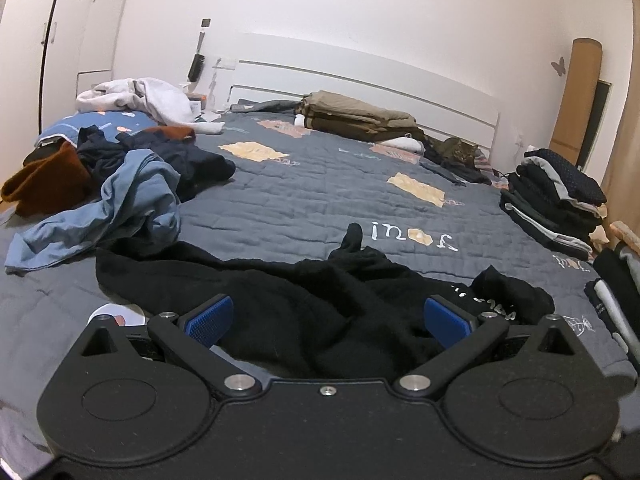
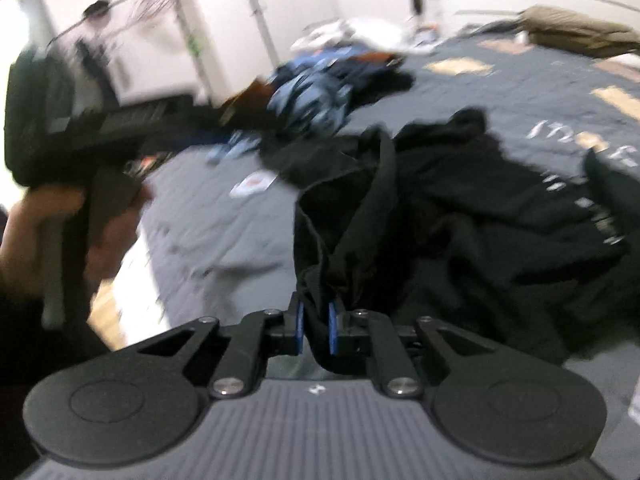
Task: Fold clothes
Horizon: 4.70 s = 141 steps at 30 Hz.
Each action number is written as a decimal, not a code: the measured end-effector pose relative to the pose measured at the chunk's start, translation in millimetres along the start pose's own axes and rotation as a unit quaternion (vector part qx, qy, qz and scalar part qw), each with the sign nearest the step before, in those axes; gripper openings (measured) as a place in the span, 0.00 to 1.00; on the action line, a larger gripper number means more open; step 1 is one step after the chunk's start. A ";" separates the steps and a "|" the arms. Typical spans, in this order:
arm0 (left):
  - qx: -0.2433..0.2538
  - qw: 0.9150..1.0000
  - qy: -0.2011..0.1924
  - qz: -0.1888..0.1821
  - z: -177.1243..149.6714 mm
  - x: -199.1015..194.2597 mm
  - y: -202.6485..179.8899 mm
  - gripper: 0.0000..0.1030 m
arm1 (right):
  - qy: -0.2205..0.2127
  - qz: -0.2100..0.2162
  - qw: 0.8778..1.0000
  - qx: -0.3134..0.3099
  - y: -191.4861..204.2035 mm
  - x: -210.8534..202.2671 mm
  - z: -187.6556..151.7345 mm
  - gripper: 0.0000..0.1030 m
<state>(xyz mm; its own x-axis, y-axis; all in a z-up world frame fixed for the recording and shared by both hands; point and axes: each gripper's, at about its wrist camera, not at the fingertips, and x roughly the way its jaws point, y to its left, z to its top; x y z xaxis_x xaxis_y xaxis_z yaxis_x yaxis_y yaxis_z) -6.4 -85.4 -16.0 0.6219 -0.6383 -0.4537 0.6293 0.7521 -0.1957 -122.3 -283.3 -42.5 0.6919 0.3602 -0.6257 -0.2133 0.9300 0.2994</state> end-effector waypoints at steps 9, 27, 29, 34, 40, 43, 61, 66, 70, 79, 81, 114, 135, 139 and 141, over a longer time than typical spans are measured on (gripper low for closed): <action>0.001 1.000 0.010 0.010 -0.8 4.2 2.6 1.00 | 0.088 0.029 0.995 -0.028 12.5 24.7 -16.6 0.15; 0.005 1.000 0.022 0.014 -4.0 9.9 0.6 1.00 | -0.062 -0.058 0.987 0.134 -65.5 -47.2 11.9 0.53; 0.005 1.000 0.025 0.015 -4.7 11.0 0.5 1.00 | -0.063 -0.096 0.976 0.187 -87.7 -45.6 3.1 0.53; 0.009 0.999 0.028 0.014 -6.2 11.9 -1.2 1.00 | -0.056 -0.130 0.949 0.283 -123.8 -41.3 -18.7 0.53; 0.011 0.999 0.029 0.012 -6.8 12.7 -3.3 1.00 | -0.056 -0.083 0.911 0.400 -140.8 -27.5 -44.5 0.53; 0.013 0.999 0.031 0.012 -6.8 13.6 -4.0 1.00 | -0.055 -0.051 0.896 0.438 -143.8 -18.3 -52.8 0.53; 0.021 0.999 0.034 0.013 -8.4 14.7 -6.6 1.00 | -0.101 -0.054 0.898 0.425 -123.6 -4.0 -49.8 0.12; 0.022 0.999 0.034 0.014 -8.4 14.2 -6.8 1.00 | -0.135 -0.068 0.891 0.427 -124.6 -21.6 -47.0 0.09; 0.020 0.999 0.033 0.014 -8.3 13.4 -6.3 1.00 | -0.173 -0.085 0.882 0.431 -130.6 -45.3 -44.2 0.08; 0.025 0.999 0.037 0.008 -9.2 13.9 -6.5 1.00 | -0.241 -0.151 0.859 0.425 -153.5 -95.9 -39.5 0.07; 0.028 0.999 0.039 0.007 -9.7 14.8 -7.7 1.00 | -0.226 -0.155 0.869 0.412 -156.6 -96.0 -38.8 0.07; 0.120 0.983 0.073 -0.119 -33.5 -3.5 -61.3 1.00 | -0.097 -0.130 0.918 0.361 -73.2 -66.3 -82.0 0.58; 0.115 0.984 0.071 -0.114 -30.1 -6.0 -57.3 1.00 | -0.085 -0.099 0.898 0.421 -77.2 -29.9 -101.9 0.15; 0.111 0.985 0.069 -0.116 -28.7 -6.5 -55.8 1.00 | -0.108 -0.074 0.900 0.417 -74.6 -47.8 -97.7 0.13; 0.110 0.985 0.069 -0.117 -28.2 -7.2 -55.4 1.00 | -0.126 -0.067 0.898 0.415 -72.9 -61.2 -95.0 0.12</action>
<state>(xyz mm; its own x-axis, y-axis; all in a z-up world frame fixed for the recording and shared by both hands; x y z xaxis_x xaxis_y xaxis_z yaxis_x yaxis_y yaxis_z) -58.9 -117.9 -26.4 0.3884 -0.7501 -0.5353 0.8428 0.5240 -0.1229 -214.7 -366.1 -94.5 0.8298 0.1238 -0.5441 0.3990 0.5501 0.7337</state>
